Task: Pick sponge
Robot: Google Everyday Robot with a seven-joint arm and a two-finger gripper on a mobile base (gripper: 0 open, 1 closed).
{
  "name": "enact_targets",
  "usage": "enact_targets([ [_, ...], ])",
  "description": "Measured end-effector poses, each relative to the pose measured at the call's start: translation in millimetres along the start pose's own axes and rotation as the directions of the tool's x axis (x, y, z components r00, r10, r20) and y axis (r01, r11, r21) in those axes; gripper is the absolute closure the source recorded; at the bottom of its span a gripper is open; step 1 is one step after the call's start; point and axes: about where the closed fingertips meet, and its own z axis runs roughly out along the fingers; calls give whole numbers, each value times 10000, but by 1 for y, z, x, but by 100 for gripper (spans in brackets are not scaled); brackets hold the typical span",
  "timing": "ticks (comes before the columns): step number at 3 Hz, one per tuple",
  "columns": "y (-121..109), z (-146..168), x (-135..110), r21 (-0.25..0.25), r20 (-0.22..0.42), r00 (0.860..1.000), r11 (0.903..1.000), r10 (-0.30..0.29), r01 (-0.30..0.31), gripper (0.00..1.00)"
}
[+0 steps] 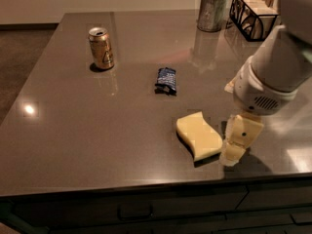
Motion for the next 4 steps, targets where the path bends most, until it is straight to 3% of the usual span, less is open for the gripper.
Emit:
enact_targets([
  [3,18,57,-19,-453,78,9996,9986,-276,280,4],
  [4,21,60,-23,-384,110,9993,9987,-345,349,27],
])
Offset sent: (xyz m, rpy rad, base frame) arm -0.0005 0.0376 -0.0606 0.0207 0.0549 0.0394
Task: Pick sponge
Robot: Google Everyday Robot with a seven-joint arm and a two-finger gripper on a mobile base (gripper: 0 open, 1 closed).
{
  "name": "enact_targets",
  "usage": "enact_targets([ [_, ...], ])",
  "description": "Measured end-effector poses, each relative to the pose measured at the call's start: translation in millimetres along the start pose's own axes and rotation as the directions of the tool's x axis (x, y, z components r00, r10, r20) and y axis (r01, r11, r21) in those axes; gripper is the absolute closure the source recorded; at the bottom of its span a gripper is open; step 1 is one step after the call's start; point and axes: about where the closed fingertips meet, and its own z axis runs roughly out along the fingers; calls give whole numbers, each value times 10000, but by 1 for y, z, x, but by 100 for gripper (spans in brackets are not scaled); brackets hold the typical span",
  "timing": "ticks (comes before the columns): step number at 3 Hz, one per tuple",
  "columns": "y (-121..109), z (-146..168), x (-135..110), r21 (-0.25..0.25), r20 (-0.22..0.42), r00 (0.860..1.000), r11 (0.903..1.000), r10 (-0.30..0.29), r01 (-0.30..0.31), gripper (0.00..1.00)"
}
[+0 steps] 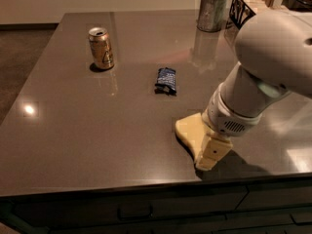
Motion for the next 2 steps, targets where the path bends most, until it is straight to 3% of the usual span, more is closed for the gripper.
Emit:
enact_targets([
  [2,-9,-19,-11,184,139,9998,9998,-126,124,73],
])
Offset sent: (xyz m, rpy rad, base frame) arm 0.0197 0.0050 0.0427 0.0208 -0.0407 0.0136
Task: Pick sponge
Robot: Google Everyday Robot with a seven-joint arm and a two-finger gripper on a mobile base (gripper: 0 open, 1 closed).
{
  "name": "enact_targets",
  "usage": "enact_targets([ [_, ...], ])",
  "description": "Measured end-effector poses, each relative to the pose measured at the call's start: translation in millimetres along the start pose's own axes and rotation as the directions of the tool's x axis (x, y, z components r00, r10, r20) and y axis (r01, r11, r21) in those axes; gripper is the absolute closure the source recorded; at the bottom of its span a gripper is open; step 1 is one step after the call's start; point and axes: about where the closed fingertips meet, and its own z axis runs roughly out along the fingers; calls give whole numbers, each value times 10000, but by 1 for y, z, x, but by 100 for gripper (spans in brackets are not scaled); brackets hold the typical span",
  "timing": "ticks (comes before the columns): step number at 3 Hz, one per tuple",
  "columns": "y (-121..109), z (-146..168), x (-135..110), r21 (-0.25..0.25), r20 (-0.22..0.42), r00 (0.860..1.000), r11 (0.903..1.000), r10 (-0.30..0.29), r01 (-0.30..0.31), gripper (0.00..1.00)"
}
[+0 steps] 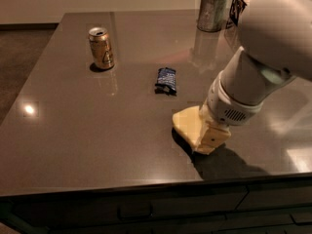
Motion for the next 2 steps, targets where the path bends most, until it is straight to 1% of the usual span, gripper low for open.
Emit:
enact_targets([
  [1,-13,-30,-9,392,89,9999,9992,-73,70,96],
  [2,-23,-62,-20,623,255,9993,9978,-256,240,100],
])
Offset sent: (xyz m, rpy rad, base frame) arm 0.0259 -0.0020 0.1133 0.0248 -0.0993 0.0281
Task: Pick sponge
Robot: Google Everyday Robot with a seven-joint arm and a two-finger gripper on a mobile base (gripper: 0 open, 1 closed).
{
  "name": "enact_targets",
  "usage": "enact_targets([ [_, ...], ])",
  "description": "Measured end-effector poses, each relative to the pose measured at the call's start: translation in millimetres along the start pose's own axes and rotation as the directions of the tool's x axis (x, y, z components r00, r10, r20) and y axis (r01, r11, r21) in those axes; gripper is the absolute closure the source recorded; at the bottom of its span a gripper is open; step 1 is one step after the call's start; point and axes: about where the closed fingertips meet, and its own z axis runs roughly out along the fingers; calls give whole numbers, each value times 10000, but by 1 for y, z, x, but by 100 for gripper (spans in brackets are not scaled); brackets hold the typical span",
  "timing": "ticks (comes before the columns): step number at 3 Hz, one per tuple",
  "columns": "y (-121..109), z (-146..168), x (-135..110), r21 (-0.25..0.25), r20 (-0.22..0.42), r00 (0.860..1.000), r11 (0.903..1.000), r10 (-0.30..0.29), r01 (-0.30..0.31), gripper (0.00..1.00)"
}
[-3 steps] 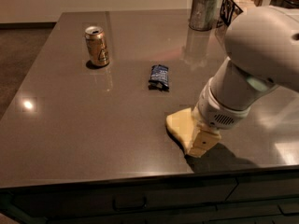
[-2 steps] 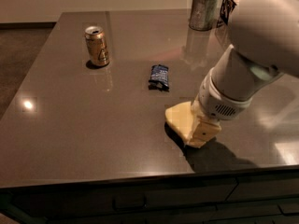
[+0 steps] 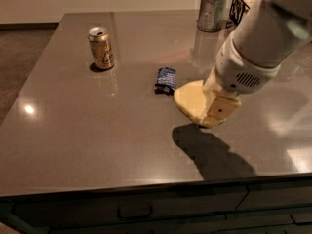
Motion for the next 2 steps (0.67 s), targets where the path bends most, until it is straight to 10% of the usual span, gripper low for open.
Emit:
enact_targets([
  [2,-9,-42,-20,-74,374,9972,9978,-652,655,100],
])
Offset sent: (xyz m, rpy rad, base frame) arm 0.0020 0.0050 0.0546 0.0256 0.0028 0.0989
